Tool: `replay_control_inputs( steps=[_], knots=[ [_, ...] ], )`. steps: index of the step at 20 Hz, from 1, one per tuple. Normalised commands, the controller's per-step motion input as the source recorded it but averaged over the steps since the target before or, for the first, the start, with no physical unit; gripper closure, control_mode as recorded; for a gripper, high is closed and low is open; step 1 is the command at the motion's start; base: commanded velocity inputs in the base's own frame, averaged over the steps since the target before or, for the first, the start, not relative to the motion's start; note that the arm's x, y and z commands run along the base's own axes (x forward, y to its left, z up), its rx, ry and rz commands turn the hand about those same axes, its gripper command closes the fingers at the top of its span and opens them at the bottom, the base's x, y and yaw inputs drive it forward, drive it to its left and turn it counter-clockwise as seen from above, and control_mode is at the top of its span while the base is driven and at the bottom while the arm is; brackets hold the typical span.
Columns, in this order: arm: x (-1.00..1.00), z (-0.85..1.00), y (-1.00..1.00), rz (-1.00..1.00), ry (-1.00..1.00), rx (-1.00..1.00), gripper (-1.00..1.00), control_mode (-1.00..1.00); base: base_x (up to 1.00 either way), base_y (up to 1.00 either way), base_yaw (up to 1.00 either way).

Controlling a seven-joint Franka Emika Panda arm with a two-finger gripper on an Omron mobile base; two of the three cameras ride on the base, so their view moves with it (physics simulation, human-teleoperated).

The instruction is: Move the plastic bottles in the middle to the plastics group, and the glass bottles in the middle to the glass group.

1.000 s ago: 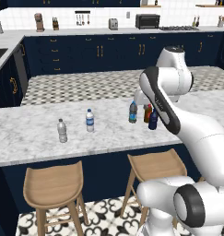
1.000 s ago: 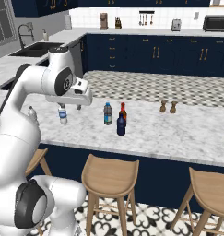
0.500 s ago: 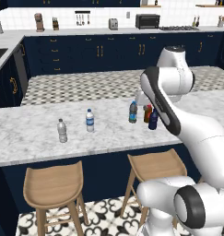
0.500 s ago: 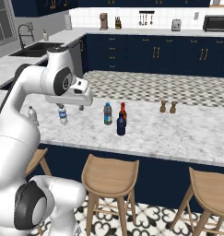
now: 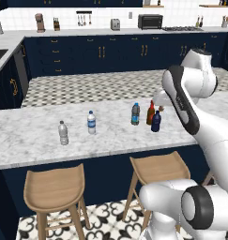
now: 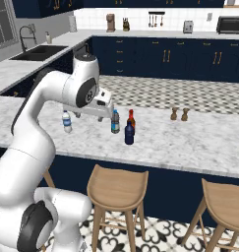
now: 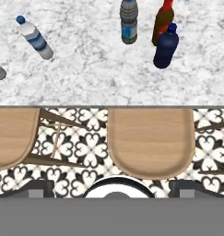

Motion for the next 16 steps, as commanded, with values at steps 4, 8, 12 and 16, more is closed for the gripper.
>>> replay_control_inputs(
  steps=[4,8,12,16],
  knots=[
    [0.00,0.00,-0.79,0.00,0.08,0.18,-1.00,-1.00,0.00,0.00,0.00],
    [0.00,0.00,-0.72,0.00,0.00,0.14,-1.00,-1.00,0.00,0.00,0.00],
    [0.04,-0.03,-0.29,-0.02,0.02,-0.01,-1.00,-1.00,0.00,0.00,0.00],
    [0.13,-0.18,-0.08,-0.02,0.11,-0.15,-1.00,-1.00,0.00,0.00,0.00]
  ],
)
